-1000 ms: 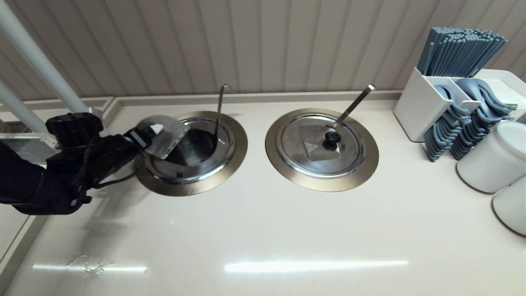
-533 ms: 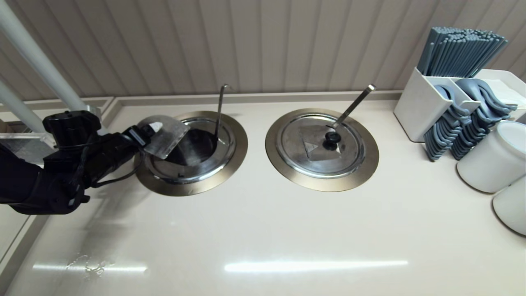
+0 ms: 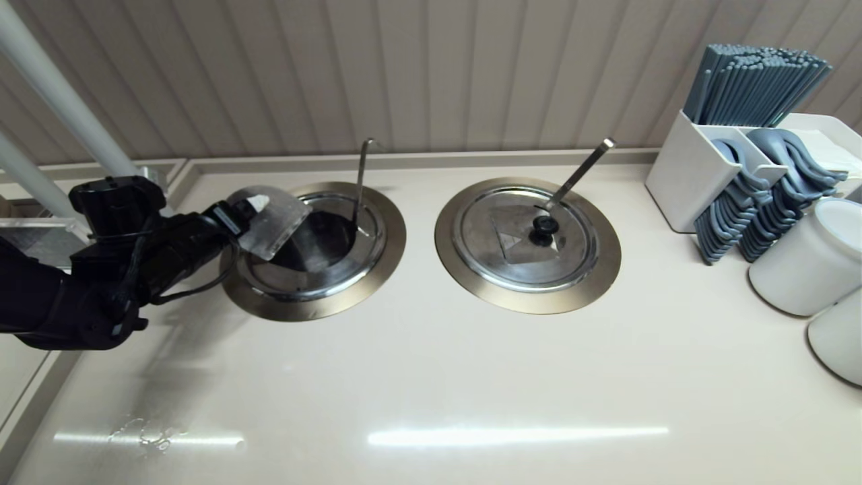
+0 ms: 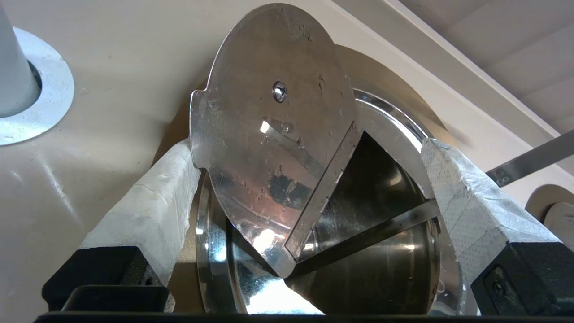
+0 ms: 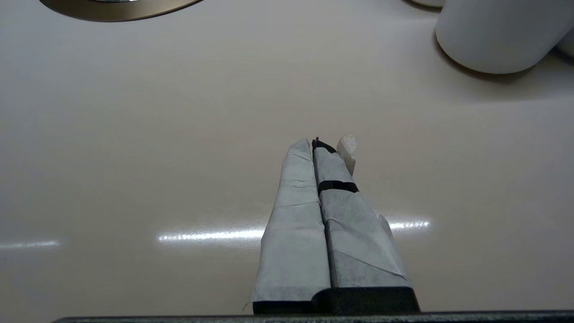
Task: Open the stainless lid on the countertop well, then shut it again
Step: Close the lid
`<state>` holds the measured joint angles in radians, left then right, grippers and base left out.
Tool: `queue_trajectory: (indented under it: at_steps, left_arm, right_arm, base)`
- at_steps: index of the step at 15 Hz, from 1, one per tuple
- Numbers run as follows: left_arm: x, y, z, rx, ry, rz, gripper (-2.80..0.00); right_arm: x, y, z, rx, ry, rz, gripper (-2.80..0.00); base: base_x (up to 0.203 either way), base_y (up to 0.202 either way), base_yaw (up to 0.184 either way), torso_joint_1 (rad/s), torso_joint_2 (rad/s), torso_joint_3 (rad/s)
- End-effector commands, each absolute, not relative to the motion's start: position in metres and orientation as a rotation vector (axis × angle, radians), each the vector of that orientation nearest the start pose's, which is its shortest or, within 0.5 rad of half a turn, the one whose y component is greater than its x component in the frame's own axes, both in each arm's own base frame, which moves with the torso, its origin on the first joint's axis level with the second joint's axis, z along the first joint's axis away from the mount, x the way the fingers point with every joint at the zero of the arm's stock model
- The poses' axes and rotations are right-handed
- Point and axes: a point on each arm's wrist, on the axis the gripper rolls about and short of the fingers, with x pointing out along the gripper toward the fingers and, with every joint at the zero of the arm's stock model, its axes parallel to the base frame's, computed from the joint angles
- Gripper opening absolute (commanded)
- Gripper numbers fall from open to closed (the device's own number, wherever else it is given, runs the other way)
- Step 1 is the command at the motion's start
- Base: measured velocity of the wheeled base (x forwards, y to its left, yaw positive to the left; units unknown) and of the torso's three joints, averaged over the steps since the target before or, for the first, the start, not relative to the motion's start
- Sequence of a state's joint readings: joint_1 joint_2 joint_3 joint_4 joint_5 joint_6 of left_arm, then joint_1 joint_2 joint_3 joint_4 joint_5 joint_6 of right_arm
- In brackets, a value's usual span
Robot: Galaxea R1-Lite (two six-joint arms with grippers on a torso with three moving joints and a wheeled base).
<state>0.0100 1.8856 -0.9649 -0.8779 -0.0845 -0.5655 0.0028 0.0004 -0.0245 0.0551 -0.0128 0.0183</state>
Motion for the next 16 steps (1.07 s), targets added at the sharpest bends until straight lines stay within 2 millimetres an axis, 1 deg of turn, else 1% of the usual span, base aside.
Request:
queue_trajectory:
  at_steps: [1,4,5,9,13,16]
  left_arm:
    - [0.359,0.001,0.191,-0.57,0.05,-0.068,0.0]
    - [0.358,-0.001,0.193,-0.57,0.046,-0.074,0.0]
    - [0.356,-0.001,0.197,-0.57,0.036,-0.077,0.0]
    - [0.349,-0.012,0.204,-0.569,0.028,-0.11,0.0]
    - [0.34,-0.018,0.211,-0.569,0.018,-0.131,0.0]
    - [0.334,-0.028,0.211,-0.569,0.032,-0.161,0.0]
  right_arm:
    - [-0.025,0.0,0.077,0.018,0.031,-0.011,-2.8]
    - [-0.025,0.0,0.077,0.018,0.031,-0.011,-2.8]
    - [-0.025,0.0,0.077,0.018,0.031,-0.009,-2.8]
    - [-0.025,0.0,0.077,0.018,0.031,-0.009,-2.8]
    - [-0.025,0.0,0.077,0.018,0.031,-0.011,-2.8]
    - [-0.025,0.0,0.077,0.018,0.031,-0.009,-2.8]
  base:
    - [0.0,0.0,0.0,0.0,0.0,0.0]
    - [0.0,0.0,0.0,0.0,0.0,0.0]
    - [0.0,0.0,0.0,0.0,0.0,0.0]
    - [0.0,0.0,0.0,0.0,0.0,0.0]
    - [0.0,0.0,0.0,0.0,0.0,0.0]
    - [0.0,0.0,0.0,0.0,0.0,0.0]
